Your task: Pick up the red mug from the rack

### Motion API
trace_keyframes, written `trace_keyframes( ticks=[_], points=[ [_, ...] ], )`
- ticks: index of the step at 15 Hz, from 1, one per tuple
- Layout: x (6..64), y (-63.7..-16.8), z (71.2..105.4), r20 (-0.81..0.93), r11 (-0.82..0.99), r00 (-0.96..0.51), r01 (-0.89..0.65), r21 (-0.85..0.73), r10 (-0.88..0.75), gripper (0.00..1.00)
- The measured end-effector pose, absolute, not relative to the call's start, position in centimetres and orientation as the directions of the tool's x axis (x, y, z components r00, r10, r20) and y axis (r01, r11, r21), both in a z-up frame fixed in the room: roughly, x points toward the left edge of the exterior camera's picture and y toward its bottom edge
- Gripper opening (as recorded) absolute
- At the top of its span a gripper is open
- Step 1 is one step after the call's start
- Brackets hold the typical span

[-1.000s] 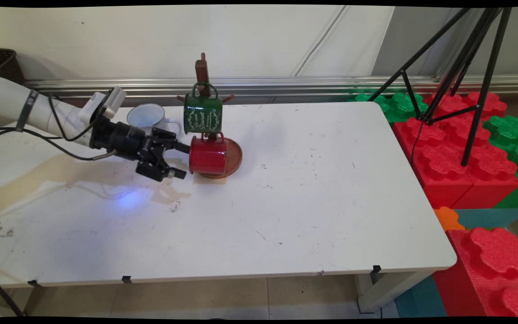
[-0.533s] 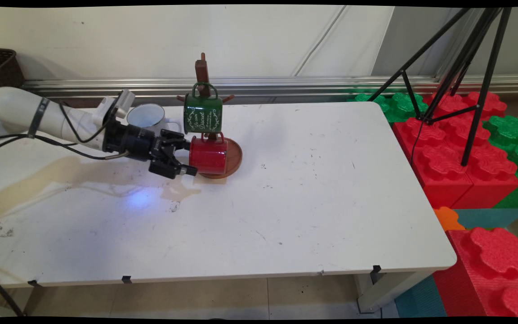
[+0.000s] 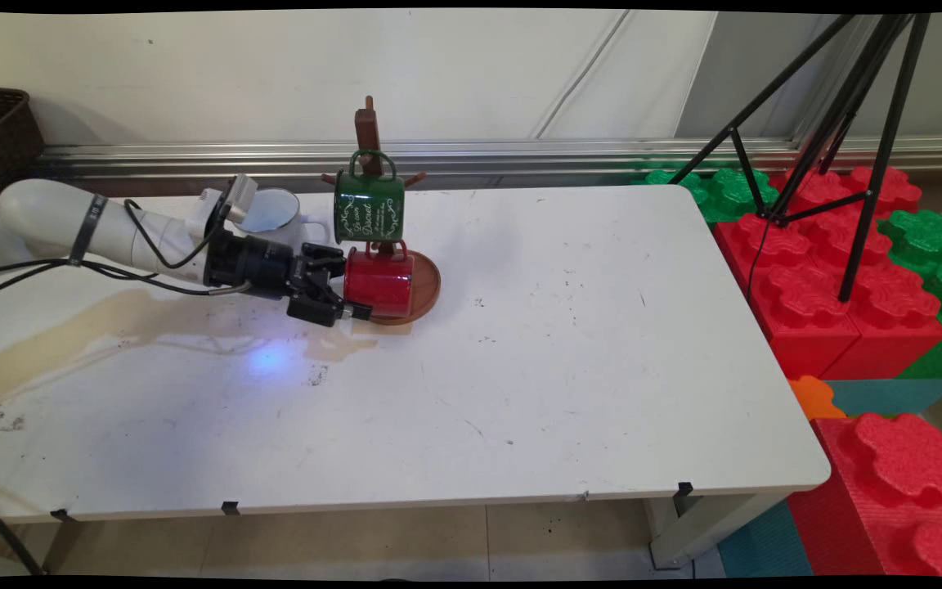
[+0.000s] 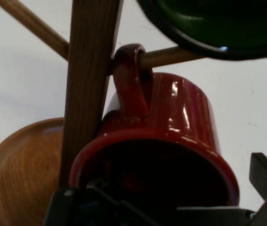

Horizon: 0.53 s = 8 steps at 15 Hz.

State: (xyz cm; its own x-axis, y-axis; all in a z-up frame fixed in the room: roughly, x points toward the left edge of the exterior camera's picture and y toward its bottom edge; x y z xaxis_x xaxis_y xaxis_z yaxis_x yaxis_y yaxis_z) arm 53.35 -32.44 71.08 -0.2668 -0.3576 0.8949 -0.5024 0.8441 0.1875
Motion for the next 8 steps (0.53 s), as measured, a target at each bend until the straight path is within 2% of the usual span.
trace_keyframes(
  ticks=[8],
  points=[
    [53.2, -32.3, 69.8, 0.896, 0.829, -0.228, -0.513, 0.223, -0.382, 1.00]
  ],
)
